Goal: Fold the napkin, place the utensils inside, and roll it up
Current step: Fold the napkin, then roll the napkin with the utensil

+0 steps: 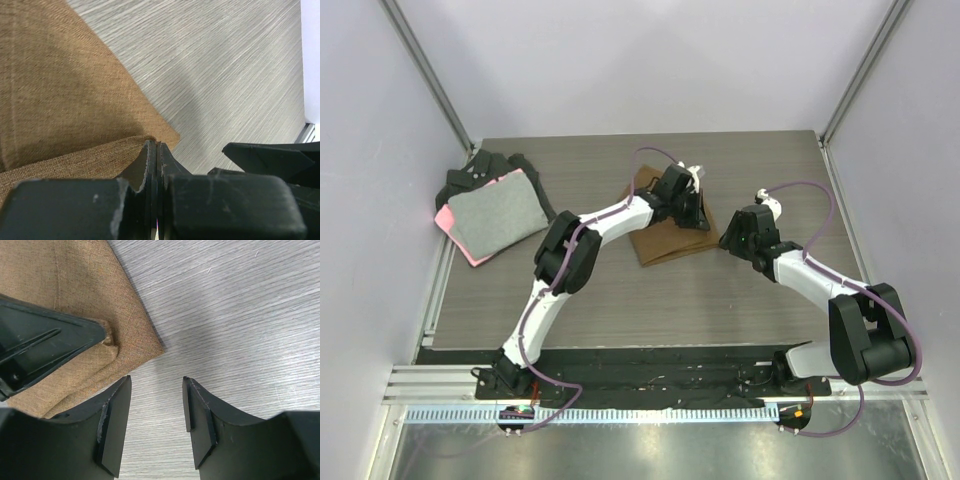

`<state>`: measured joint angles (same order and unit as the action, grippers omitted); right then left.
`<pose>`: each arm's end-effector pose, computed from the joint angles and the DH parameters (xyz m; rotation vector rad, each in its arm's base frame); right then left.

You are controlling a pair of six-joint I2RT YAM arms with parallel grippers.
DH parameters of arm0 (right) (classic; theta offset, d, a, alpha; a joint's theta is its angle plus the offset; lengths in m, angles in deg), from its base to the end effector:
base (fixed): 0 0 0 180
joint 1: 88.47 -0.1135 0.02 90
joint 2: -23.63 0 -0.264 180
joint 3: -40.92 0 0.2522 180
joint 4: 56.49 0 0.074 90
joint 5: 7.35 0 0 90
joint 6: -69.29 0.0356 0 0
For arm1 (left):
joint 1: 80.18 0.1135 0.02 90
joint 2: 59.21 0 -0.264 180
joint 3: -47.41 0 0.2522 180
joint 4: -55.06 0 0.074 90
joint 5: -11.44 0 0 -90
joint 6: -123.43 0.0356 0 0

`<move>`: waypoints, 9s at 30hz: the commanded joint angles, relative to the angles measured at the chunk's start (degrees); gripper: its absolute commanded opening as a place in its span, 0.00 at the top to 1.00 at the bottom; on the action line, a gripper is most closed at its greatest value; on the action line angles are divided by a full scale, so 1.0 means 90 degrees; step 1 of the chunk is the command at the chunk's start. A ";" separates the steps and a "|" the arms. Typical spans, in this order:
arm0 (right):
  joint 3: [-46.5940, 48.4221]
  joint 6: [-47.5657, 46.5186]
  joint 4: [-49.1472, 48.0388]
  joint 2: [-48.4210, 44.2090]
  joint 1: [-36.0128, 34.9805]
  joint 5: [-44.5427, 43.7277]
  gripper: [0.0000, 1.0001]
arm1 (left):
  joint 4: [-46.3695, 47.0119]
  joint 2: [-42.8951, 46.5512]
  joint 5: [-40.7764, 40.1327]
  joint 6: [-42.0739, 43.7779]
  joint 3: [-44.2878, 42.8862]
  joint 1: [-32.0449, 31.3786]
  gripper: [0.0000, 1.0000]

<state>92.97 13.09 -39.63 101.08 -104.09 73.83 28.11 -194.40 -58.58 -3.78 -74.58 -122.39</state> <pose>0.2627 0.0678 0.1896 0.4430 2.2694 0.2656 0.3881 -0.3684 0.1727 0.3100 2.4605 -1.0688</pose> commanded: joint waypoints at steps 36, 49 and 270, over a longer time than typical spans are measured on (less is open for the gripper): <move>0.1126 -0.1108 -0.0187 0.0514 0.0983 0.2424 0.33 | 0.0069 0.2147 -0.0482 0.0052 0.0656 0.0696 0.09; 0.1908 -0.1861 0.0008 0.2068 0.0983 0.2806 0.34 | 0.0098 0.4278 -0.0668 -0.0143 0.3616 0.1917 0.06; 0.2748 -0.3365 0.1131 0.3142 -0.3275 0.3421 0.99 | 0.1749 0.4904 0.0807 -0.0953 0.8148 0.2611 0.53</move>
<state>116.09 -17.70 -28.84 128.40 -133.99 104.32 46.38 -149.46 -50.84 -13.14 -2.52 -98.18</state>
